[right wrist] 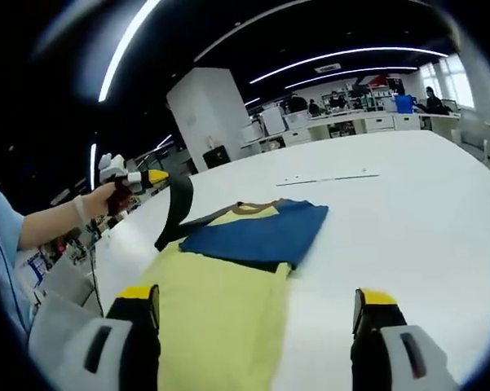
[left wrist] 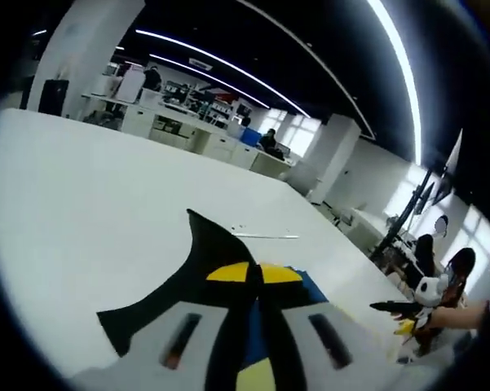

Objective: Fold the garment on the visible template until the final outline fits inside the template.

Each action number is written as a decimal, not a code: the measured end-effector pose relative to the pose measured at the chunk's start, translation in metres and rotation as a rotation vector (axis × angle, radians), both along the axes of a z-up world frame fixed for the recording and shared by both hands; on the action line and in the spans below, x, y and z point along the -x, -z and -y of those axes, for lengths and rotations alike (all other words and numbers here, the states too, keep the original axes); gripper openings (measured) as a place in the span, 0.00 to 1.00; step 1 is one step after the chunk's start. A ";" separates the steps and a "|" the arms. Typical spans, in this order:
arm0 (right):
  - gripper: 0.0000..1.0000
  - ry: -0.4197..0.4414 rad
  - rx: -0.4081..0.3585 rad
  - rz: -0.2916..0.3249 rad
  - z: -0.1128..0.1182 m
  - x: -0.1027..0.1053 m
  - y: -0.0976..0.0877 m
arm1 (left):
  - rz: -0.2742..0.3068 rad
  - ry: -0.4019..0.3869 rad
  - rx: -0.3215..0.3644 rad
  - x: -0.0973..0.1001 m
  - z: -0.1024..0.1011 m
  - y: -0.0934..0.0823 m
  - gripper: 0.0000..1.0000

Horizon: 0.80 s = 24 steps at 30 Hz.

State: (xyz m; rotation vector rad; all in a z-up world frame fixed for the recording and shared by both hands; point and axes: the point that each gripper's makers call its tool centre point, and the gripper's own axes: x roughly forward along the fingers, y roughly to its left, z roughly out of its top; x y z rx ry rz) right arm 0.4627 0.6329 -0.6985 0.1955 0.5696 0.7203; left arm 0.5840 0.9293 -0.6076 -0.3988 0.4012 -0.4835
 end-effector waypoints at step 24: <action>1.00 0.064 -0.011 -0.026 0.025 0.003 0.008 | -0.005 0.275 0.081 -0.015 0.175 0.013 0.00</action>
